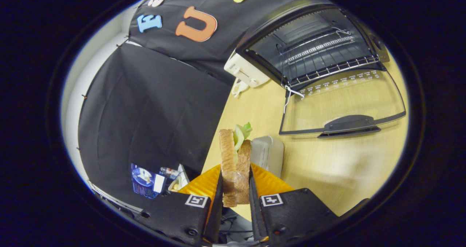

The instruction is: Open the toaster oven, put the food inside, and close the toaster oven door.

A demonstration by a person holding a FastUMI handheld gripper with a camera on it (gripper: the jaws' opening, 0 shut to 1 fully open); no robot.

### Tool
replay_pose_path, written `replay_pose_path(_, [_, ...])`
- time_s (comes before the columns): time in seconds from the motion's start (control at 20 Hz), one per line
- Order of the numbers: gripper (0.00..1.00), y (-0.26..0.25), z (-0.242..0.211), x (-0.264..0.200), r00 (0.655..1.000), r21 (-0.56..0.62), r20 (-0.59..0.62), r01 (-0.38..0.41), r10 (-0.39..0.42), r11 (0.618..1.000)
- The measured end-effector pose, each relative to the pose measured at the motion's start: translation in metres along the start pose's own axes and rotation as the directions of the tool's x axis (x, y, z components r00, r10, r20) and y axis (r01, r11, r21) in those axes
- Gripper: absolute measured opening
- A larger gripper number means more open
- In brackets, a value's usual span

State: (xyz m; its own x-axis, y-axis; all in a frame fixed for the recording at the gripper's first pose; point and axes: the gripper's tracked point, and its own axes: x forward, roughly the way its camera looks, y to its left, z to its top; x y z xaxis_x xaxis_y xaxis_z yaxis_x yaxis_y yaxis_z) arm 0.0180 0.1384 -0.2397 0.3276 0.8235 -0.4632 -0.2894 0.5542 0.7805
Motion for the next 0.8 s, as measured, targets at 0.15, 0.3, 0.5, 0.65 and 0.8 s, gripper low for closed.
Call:
replay_pose_path(0.15, [0.39, 0.003, 0.019, -0.003, 0.994, -0.024, 0.097, -0.039, 0.041, 0.999])
replay_pose_path(0.3, [0.39, 0.006, 0.047, -0.01, 0.967, -0.002, 0.241, -0.088, 0.086, 0.996])
replay_pose_path(0.5, [0.39, 0.001, 0.094, -0.033, 0.866, 0.043, 0.485, -0.16, 0.12, 0.986])
replay_pose_path(0.65, [0.39, -0.023, 0.124, -0.053, 0.773, 0.125, 0.633, -0.15, 0.037, 0.981])
replay_pose_path(0.8, [0.38, -0.036, 0.138, -0.06, 0.728, 0.186, 0.686, -0.174, -0.002, 0.967])
